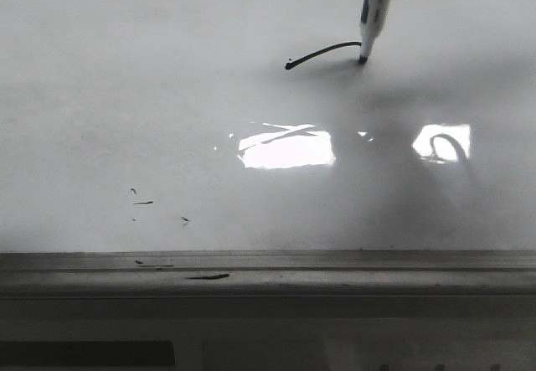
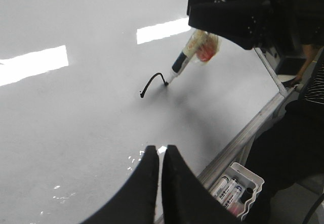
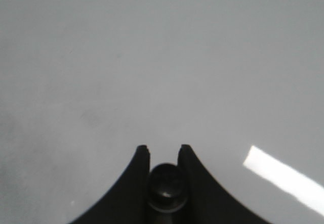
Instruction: Write number 7 on whiteboard
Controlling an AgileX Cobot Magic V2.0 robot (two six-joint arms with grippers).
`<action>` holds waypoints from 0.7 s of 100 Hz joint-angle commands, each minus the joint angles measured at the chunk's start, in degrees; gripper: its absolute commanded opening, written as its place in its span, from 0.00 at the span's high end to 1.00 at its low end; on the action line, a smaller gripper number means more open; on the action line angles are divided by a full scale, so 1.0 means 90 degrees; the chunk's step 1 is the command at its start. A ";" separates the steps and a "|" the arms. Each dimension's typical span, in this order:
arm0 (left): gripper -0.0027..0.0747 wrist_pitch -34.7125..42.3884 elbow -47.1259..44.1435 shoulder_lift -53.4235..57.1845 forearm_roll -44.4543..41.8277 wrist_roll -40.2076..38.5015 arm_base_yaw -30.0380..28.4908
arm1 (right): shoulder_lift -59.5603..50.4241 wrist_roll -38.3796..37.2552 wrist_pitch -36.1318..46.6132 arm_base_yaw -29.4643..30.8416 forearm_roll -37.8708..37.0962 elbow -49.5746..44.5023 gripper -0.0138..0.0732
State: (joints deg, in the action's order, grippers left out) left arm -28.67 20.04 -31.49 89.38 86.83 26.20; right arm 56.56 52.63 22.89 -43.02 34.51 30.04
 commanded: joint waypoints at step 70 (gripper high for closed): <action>0.94 -0.0079 0.0169 -0.0010 0.0253 -0.0016 -0.0033 | -0.1524 0.0091 -0.3118 0.0054 0.0032 0.1722 0.91</action>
State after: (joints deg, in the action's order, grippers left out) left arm -28.67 20.04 -31.49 89.38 86.83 26.20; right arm 45.06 52.72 -6.74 -42.81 37.31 41.75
